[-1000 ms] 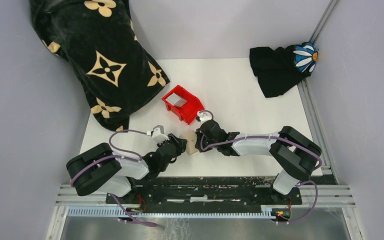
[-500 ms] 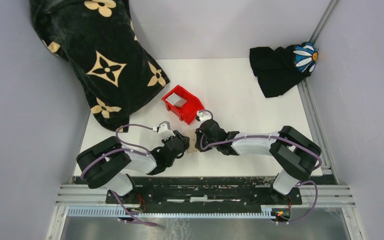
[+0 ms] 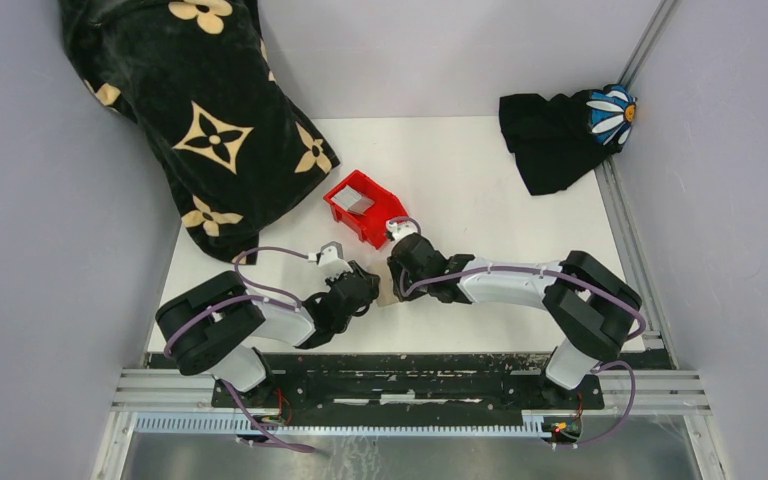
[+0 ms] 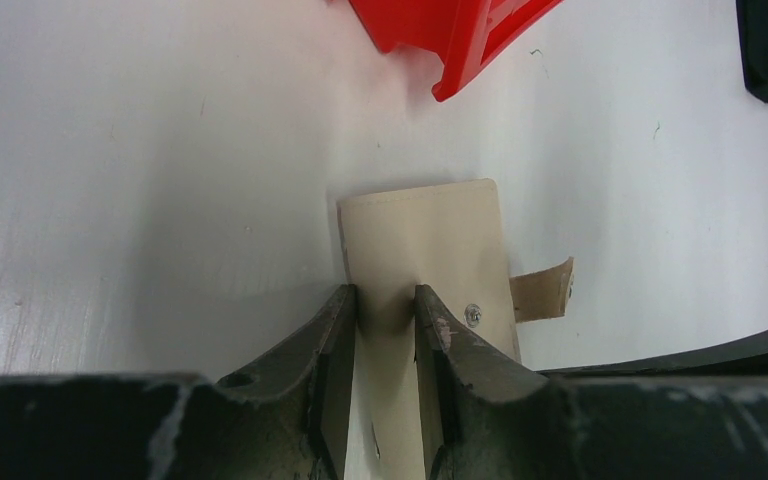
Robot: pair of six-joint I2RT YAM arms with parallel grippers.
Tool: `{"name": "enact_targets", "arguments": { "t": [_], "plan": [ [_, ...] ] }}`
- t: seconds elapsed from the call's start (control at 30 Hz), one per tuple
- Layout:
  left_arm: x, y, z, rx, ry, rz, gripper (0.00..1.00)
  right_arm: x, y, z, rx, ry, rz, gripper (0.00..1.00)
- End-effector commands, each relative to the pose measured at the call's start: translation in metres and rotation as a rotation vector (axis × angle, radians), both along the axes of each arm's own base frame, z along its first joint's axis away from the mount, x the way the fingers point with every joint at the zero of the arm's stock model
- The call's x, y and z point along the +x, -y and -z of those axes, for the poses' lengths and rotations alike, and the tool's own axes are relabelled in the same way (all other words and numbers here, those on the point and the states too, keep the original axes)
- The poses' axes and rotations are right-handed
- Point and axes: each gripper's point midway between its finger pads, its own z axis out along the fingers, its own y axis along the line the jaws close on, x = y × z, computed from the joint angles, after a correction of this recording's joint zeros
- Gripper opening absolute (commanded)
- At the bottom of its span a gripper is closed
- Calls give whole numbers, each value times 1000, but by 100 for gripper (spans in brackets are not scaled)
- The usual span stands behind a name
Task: Put the credit cards into the card holder
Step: Close the card holder at the center of the board.
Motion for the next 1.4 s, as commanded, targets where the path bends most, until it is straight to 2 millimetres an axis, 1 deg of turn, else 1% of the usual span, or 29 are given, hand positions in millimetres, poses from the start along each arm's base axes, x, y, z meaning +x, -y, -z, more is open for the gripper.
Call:
{"name": "enact_targets", "arguments": {
  "t": [0.0, 0.2, 0.27, 0.4, 0.67, 0.8, 1.03, 1.37],
  "plan": [
    [-6, -6, 12, 80, -32, 24, 34, 15, 8, -32, -63, 83, 8, 30],
    [-6, -6, 11, 75, -32, 24, 35, 28, 19, -54, -140, 147, 27, 34],
    [-6, -6, 11, 76, -32, 26, 35, 31, 24, -58, -174, 158, 32, 36],
    [-6, -5, 11, 76, -34, 26, 36, 36, 26, -63, -218, 173, 28, 40],
    [-6, -2, 11, 73, -38, 32, 37, 38, 14, -61, -254, 167, 0, 44],
    [-7, -2, 12, 70, -41, 33, 37, 40, 10, -59, -268, 162, -7, 45],
    [-7, -2, 12, 69, -43, 33, 37, 46, 9, -48, -320, 152, 7, 45],
    [-7, -3, 13, 66, -44, 31, 37, 50, 7, -40, -355, 145, 12, 45]
  ]
}}
